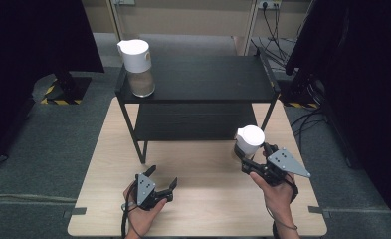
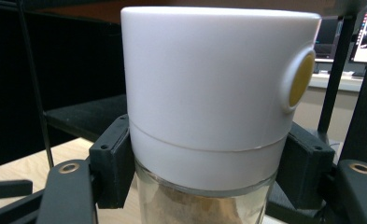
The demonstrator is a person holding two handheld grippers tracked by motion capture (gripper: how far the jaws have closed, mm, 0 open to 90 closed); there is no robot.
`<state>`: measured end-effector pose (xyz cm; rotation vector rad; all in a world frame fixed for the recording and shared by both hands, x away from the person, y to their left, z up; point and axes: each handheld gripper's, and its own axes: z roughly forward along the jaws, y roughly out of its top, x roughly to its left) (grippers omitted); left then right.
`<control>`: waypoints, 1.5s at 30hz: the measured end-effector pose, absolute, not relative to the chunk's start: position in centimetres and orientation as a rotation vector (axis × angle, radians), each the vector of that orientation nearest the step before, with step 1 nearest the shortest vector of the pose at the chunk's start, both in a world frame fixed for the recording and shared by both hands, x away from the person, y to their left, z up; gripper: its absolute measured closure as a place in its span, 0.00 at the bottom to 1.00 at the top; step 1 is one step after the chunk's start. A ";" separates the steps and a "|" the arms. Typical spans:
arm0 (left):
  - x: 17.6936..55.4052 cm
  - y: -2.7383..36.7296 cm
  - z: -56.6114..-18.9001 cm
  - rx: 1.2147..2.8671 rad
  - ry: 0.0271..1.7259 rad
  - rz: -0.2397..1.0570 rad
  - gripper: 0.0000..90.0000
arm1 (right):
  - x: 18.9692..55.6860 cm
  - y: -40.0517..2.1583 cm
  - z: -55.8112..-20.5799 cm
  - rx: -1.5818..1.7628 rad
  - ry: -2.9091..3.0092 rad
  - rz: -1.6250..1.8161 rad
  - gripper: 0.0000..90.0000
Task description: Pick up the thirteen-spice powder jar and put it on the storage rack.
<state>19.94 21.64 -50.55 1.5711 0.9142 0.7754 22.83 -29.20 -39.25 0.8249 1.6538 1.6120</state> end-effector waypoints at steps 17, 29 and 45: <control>19.9 21.6 -50.6 1.571 0.912 0.776 0.13 | 23.2 -28.9 -36.6 0.790 1.591 1.646 0.34; 19.9 21.6 -50.6 1.570 0.913 0.776 0.13 | 23.4 -28.7 -35.5 0.777 1.567 1.659 0.34; 19.9 21.6 -50.6 1.572 0.910 0.779 0.13 | 23.7 -28.6 -33.8 0.763 1.535 1.675 0.34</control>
